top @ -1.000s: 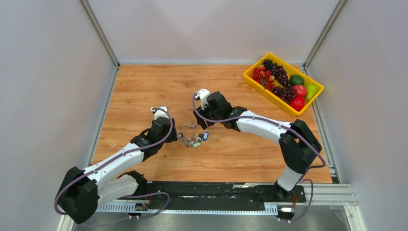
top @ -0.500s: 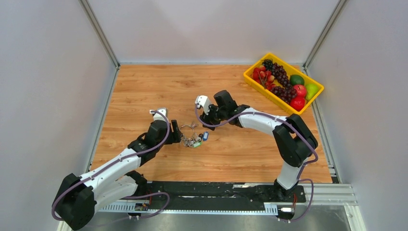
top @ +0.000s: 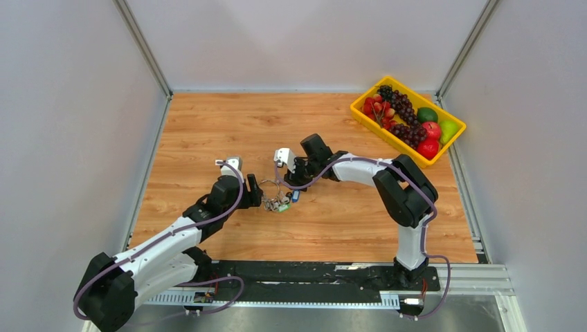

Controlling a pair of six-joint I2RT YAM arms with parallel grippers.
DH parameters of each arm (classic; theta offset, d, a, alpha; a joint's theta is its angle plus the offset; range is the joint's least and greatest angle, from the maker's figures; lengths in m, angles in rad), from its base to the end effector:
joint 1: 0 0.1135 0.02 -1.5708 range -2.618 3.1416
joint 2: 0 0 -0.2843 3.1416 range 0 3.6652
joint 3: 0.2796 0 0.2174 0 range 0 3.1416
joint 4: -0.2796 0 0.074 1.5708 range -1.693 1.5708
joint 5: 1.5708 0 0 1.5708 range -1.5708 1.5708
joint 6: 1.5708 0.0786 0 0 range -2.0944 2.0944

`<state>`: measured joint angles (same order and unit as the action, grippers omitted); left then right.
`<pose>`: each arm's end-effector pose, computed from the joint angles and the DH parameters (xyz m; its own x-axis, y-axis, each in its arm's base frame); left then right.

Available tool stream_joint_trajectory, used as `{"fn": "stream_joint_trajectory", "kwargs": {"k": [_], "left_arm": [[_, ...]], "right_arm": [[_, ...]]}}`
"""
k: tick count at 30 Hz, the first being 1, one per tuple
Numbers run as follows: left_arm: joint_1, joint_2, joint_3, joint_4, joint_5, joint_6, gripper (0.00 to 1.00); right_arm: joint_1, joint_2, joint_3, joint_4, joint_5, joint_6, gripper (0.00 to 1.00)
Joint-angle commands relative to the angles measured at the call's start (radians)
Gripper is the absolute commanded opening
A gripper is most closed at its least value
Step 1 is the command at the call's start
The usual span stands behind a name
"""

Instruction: Put the keys on the keyring

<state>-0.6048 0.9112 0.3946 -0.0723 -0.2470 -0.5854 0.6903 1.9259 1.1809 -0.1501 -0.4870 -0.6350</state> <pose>0.1607 -0.0877 0.2037 -0.5931 -0.2414 -0.7681 0.0677 0.9357 -0.3463 0.2872 0.2849 0.1706 -0.0167 -0.6936 -0.7201 -0.9916 0.1038 -0.0770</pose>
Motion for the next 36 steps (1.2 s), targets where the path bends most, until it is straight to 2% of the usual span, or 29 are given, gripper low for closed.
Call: {"fn": "stream_joint_trajectory", "kwargs": {"k": [1,21,27,36], "left_arm": [[0.007,-0.019,-0.017,0.054,0.013,0.013,0.76],[0.006,0.005,-0.031,0.097,0.007,0.033,0.77],[0.007,0.011,-0.031,0.101,0.009,0.037,0.77],[0.007,0.017,-0.029,0.103,0.017,0.028,0.77]], "right_arm": [[0.000,0.021,0.058,0.013,-0.071,-0.070,0.50],[0.024,0.123,0.133,0.004,-0.105,-0.109,0.39],[0.024,0.115,0.133,-0.013,-0.110,-0.118,0.29],[0.025,0.094,0.117,-0.037,-0.111,-0.121,0.00]]}}
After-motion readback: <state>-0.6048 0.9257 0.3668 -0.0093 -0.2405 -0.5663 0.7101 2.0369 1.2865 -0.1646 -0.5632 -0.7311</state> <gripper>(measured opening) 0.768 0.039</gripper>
